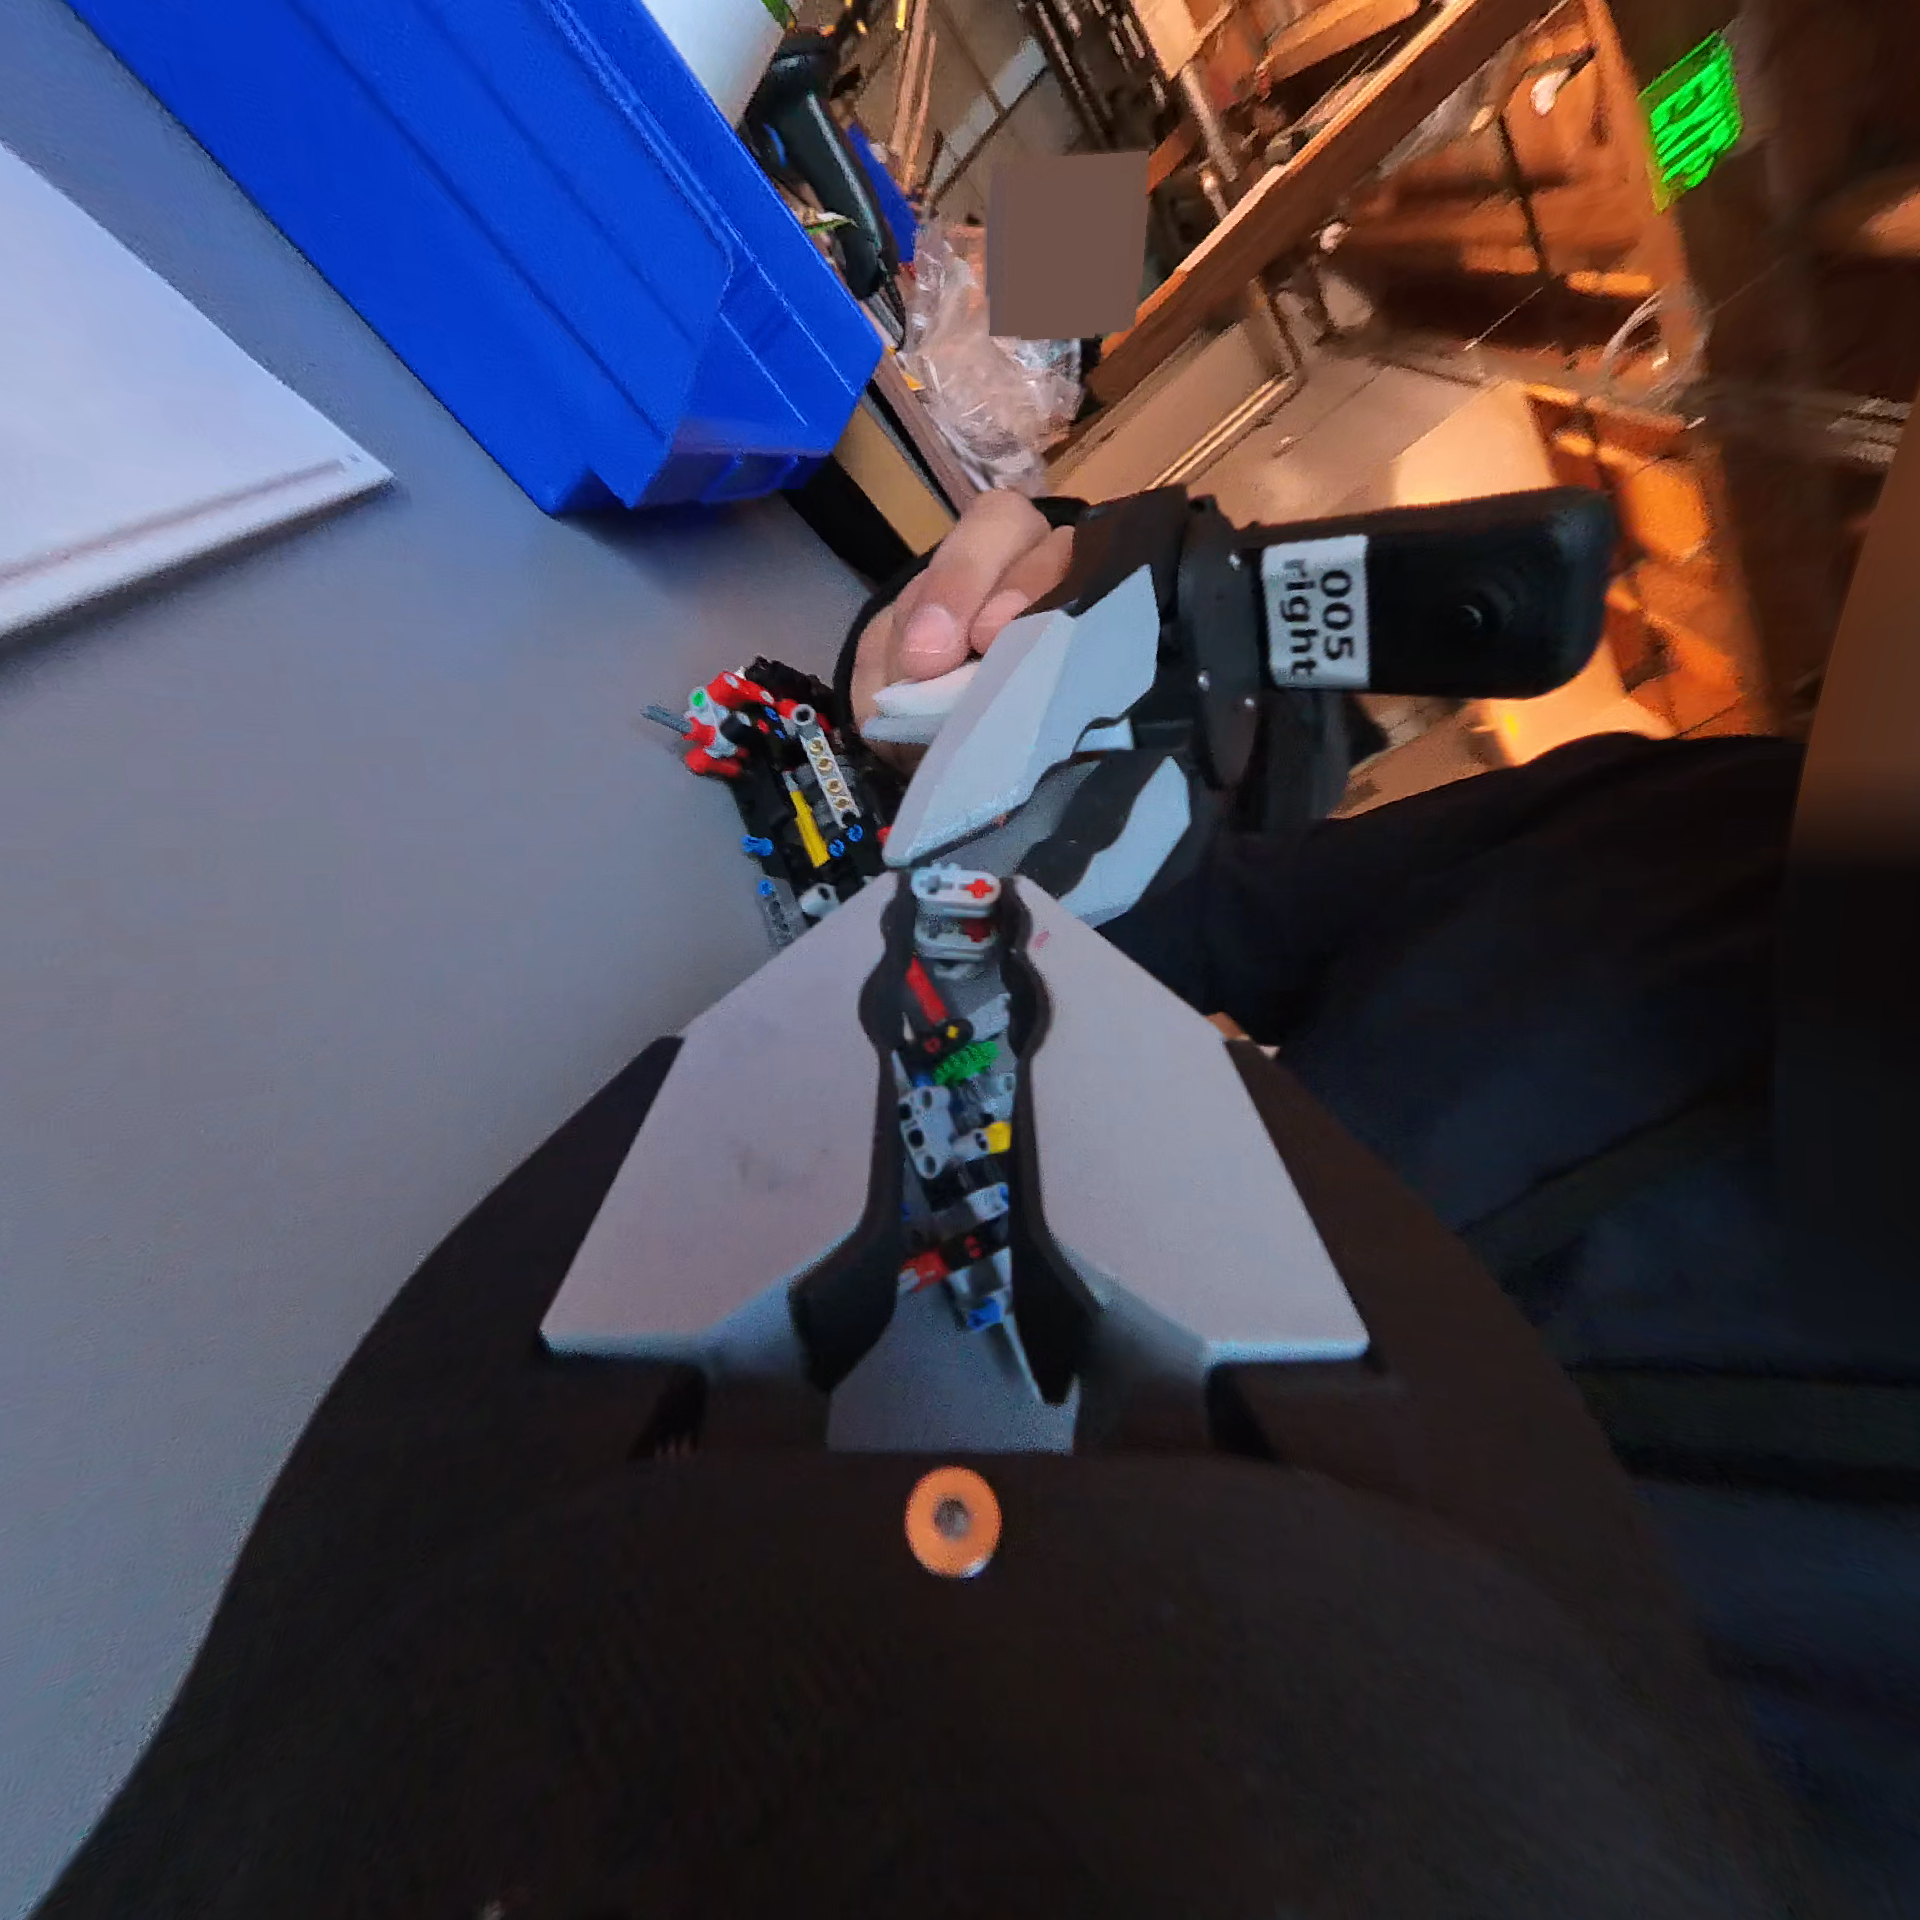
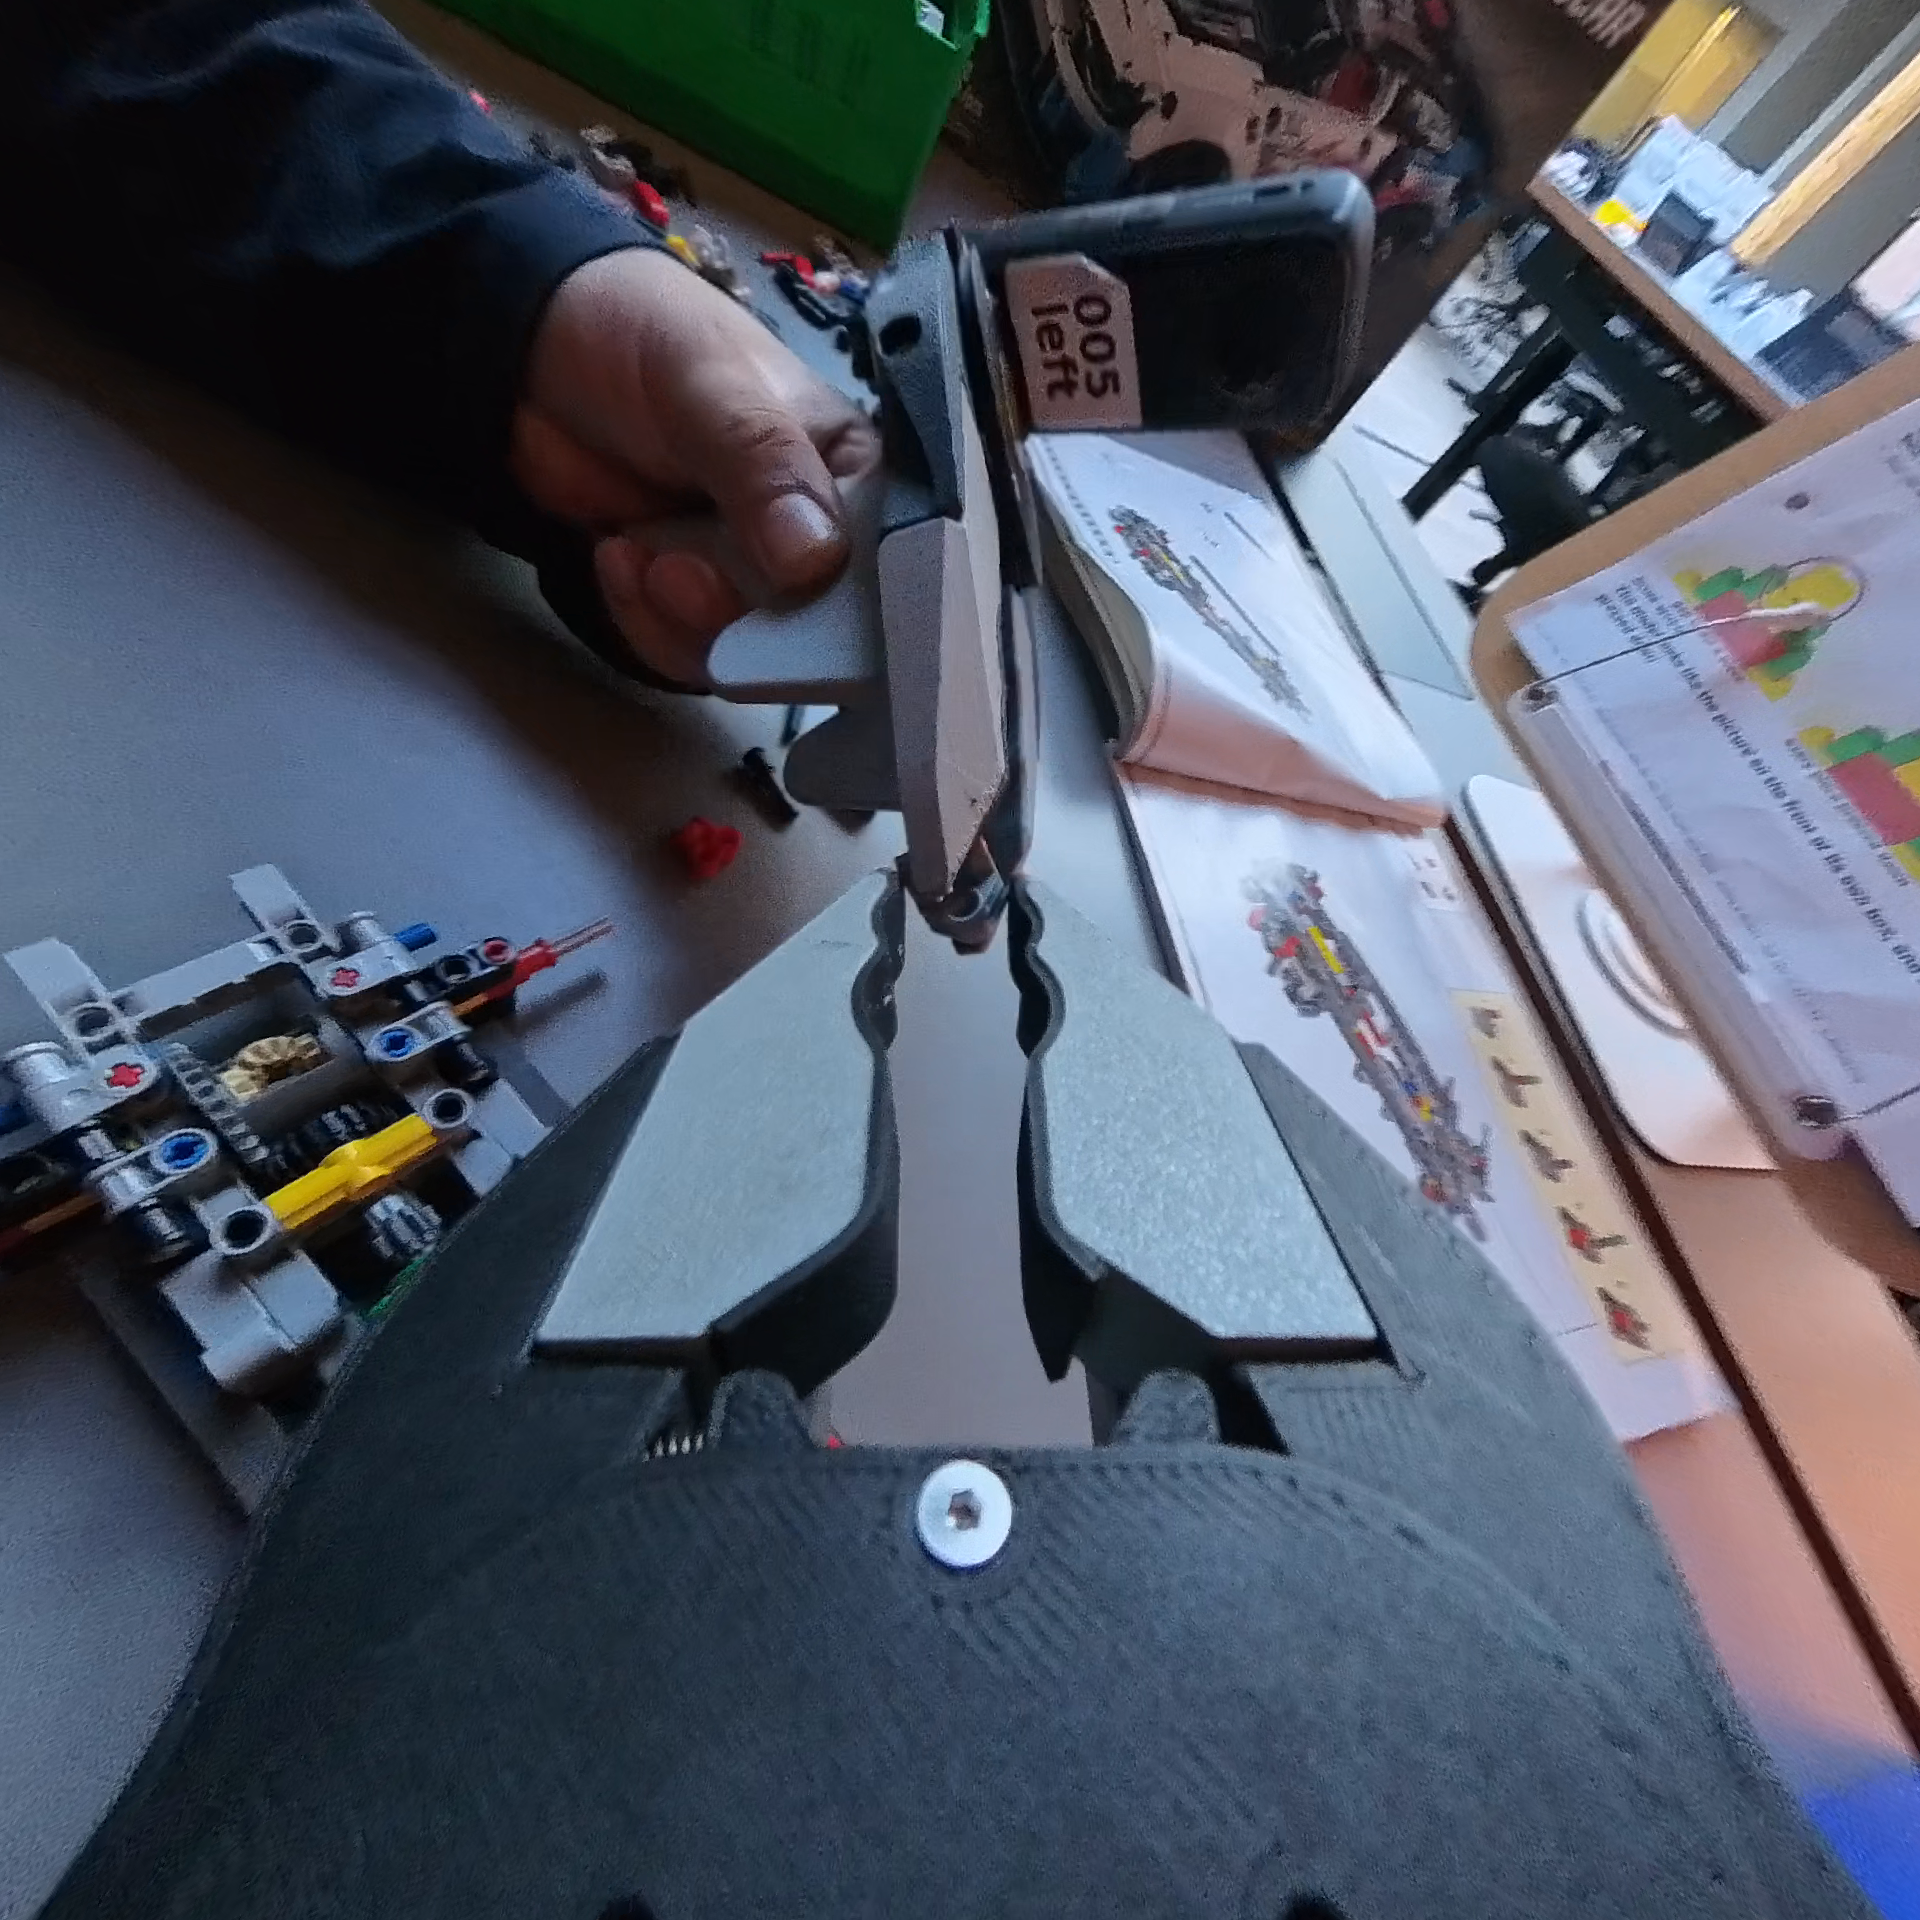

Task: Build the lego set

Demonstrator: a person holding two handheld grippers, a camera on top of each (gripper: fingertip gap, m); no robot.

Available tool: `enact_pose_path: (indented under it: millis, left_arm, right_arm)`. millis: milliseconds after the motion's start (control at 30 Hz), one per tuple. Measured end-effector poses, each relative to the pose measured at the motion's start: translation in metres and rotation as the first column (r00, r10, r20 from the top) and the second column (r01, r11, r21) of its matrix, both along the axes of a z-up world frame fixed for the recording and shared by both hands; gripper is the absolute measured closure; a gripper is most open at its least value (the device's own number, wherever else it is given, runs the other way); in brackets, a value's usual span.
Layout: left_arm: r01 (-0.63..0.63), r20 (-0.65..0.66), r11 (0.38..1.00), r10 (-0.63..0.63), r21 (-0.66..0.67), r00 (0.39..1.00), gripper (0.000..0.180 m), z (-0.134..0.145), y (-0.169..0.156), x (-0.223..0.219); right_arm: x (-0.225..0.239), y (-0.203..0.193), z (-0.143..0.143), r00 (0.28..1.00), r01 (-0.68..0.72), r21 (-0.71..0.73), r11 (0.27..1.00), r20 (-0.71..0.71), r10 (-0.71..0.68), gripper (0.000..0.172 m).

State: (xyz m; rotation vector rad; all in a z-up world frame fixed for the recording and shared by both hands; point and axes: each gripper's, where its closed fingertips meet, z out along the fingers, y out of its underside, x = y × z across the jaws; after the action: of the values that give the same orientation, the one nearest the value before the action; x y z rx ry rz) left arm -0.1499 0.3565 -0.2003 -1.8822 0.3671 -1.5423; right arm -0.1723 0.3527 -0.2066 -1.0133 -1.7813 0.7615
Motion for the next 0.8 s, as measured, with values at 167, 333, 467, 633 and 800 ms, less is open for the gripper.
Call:
enact_pose_path:
  millis: [167, 333, 467, 633, 800]
  left_arm:
    - [-0.058, -0.097, 0.994, 0.066, 0.090, 0.993, 0.167, -0.003, 0.005, -0.005]
    - [-0.033, -0.067, 0.995, 0.040, 0.097, 0.997, 0.164, 0.001, 0.002, -0.008]
    - [-0.059, -0.079, 0.991, 0.069, 0.117, 0.994, 0.173, 0.000, 0.006, -0.019]
    - [-0.052, -0.084, 0.992, 0.062, 0.116, 0.994, 0.174, -0.002, 0.005, -0.021]
    - [-0.040, -0.088, 0.992, 0.051, 0.121, 0.995, 0.173, -0.003, 0.003, -0.020]
  right_arm:
    - [-0.005, 0.006, -0.001, 0.997, 0.069, 0.168, 0.983, -0.032, -0.064, 0.155]
    - [-0.005, 0.006, 0.002, 0.996, 0.077, 0.169, 0.983, -0.050, -0.069, 0.156]
    - [-0.003, 0.008, 0.000, 0.998, 0.053, 0.042, 0.998, -0.041, -0.052, 0.156]
    - [-0.002, 0.008, 0.004, 0.998, 0.039, -0.019, 0.999, -0.056, -0.040, 0.157]
    - [-0.004, 0.003, 0.008, 0.997, 0.041, 0.017, 0.999, -0.072, -0.040, 0.156]
